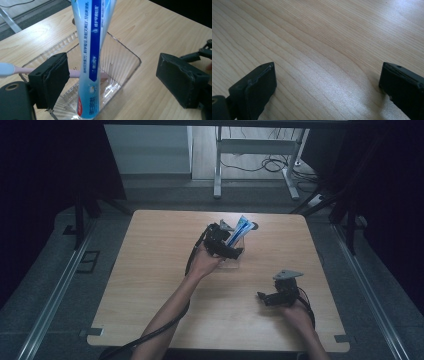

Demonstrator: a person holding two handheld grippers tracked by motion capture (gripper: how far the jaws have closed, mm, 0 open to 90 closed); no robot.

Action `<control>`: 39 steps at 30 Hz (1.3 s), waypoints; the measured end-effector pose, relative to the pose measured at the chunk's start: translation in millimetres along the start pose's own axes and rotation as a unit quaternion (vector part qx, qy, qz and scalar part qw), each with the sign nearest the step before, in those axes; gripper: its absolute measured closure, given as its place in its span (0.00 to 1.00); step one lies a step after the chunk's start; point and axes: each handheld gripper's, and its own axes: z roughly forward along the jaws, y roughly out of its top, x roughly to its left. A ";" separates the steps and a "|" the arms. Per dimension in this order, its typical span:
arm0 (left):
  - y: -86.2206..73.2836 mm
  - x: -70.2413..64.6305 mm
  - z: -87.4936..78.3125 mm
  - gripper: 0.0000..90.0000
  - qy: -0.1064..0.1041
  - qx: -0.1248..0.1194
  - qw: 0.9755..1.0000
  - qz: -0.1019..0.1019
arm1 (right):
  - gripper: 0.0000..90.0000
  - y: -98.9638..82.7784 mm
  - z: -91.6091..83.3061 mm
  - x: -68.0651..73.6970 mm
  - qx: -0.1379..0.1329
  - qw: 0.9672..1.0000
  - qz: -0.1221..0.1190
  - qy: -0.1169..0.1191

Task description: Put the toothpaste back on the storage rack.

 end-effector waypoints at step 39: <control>-56.1 -5.3 -34.2 0.05 -0.014 -0.007 1.000 0.017 | 0.01 0.0 0.0 0.1 -0.001 1.000 0.000 0.000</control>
